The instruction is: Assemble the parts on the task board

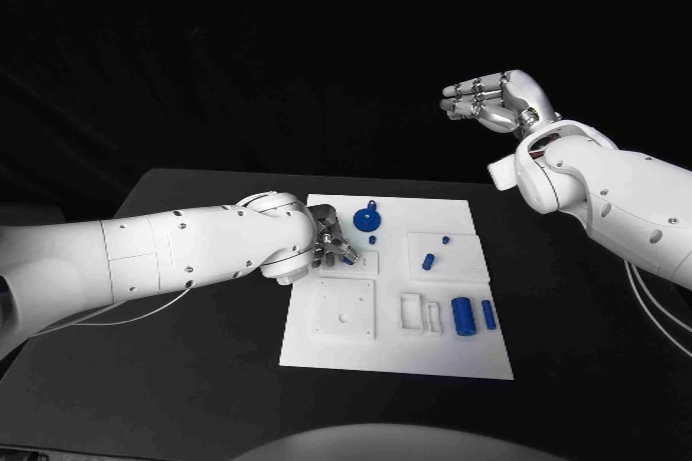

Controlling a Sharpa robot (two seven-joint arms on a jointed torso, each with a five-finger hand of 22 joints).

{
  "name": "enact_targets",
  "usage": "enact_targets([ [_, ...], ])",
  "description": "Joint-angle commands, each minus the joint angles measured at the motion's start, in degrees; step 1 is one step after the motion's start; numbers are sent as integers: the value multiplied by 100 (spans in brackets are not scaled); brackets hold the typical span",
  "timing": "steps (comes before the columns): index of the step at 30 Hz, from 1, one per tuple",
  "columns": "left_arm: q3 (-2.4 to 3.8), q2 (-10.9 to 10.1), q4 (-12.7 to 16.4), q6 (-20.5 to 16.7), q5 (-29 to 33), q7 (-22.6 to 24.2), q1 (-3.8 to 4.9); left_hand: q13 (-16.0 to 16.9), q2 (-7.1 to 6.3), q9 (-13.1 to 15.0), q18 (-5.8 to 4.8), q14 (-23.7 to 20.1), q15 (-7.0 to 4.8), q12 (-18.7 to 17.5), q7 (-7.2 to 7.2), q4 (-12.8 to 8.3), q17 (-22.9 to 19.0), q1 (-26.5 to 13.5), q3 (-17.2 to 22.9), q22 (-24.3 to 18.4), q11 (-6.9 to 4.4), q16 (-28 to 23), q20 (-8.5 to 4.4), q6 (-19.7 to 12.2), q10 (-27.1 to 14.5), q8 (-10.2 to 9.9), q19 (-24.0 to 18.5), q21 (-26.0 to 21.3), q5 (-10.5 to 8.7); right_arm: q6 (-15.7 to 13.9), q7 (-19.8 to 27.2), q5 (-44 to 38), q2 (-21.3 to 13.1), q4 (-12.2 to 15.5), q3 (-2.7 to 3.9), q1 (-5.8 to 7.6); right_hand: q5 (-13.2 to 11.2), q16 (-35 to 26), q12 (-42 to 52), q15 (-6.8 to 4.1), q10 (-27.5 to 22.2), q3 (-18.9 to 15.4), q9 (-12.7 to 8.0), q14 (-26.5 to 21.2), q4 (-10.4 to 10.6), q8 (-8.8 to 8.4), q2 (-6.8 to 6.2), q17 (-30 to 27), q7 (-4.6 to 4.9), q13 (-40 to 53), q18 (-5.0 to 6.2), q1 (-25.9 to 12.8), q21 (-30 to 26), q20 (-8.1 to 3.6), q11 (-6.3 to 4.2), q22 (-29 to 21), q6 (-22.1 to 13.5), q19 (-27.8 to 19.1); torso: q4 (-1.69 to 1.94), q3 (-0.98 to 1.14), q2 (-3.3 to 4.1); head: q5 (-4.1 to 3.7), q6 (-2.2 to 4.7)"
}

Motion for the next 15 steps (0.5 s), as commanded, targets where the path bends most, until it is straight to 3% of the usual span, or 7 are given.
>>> enact_targets([
  [1, -24, 41, -8, 201, 152, 0, -28, 18, -41, 77, 93, 49, 4, 47, -587, -348, 52, 22, 371, 111, -173, 41, 44, 832, 136, 34, 12, 47, -32, 71, 25, -9, 5, 4, 4, -3, 5, -18, -31, -2, -52, 28, -9, -37, 14, -17, -67, -8, 8, -3, 80, 6, 9, -11, 3, -8, -43, -47, -1, 0, 1, -2, -3],
  [15, -22, 120, -110, 267, 339, 15, 57, 65, -27, 407, 116, 85, 2, 178, -627, -309, 220, 8, 355, 111, -191, 126, 68, 911, 134, 45, 4, 110, -59, 95, 14, 3, 24, -16, 4, -10, 0, -19, -31, 2, -58, 26, -10, -43, 15, -18, -55, -8, 9, -3, 81, 16, 10, -8, 5, -8, -52, -56, -2, 5, 4, 22, -22],
])
